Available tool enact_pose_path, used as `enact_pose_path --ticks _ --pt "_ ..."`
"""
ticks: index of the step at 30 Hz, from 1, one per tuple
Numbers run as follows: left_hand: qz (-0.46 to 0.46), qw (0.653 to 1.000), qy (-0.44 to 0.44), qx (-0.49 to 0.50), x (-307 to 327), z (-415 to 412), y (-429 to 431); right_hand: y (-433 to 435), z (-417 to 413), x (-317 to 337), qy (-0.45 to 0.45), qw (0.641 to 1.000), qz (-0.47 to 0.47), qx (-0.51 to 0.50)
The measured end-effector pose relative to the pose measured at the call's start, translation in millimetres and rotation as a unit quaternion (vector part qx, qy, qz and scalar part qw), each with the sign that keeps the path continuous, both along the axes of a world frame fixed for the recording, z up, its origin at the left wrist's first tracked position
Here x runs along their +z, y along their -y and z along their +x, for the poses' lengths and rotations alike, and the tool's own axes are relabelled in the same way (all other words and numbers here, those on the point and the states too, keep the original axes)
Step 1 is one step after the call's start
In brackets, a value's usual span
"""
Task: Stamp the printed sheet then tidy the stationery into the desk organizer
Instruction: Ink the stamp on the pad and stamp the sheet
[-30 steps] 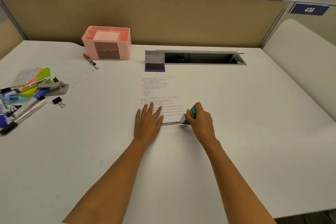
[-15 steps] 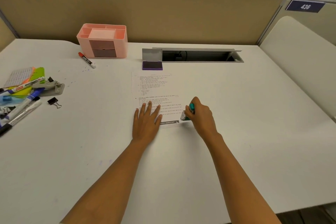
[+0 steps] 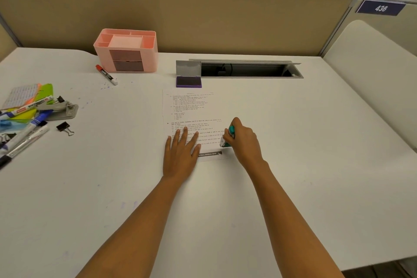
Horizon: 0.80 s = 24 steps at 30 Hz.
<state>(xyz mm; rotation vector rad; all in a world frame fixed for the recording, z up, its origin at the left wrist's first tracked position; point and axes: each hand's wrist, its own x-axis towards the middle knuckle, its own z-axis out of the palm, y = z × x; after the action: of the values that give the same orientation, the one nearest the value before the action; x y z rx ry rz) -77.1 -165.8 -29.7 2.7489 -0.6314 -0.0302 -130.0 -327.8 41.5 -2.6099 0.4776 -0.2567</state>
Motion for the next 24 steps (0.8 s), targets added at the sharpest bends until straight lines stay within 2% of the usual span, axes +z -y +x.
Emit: enact_pose_path --ticks 8,14,19,24 --pt "-0.005 1.000 0.010 0.004 -2.3 -0.2 0.1 -5.4 5.5 -8.5 -0.026 1.000 0.004 0.001" --pt "0.002 1.000 0.005 0.004 -1.2 -0.1 0.5 -6.9 3.3 -12.1 -0.016 1.000 -0.007 -0.009" --pt "-0.007 1.000 0.009 0.005 -2.3 0.0 0.0 -8.5 -7.0 -19.5 0.003 1.000 0.022 -0.016" --pt "-0.010 1.000 0.009 0.007 -1.7 -0.1 0.9 -8.1 10.8 -10.2 -0.025 0.999 -0.012 -0.020"
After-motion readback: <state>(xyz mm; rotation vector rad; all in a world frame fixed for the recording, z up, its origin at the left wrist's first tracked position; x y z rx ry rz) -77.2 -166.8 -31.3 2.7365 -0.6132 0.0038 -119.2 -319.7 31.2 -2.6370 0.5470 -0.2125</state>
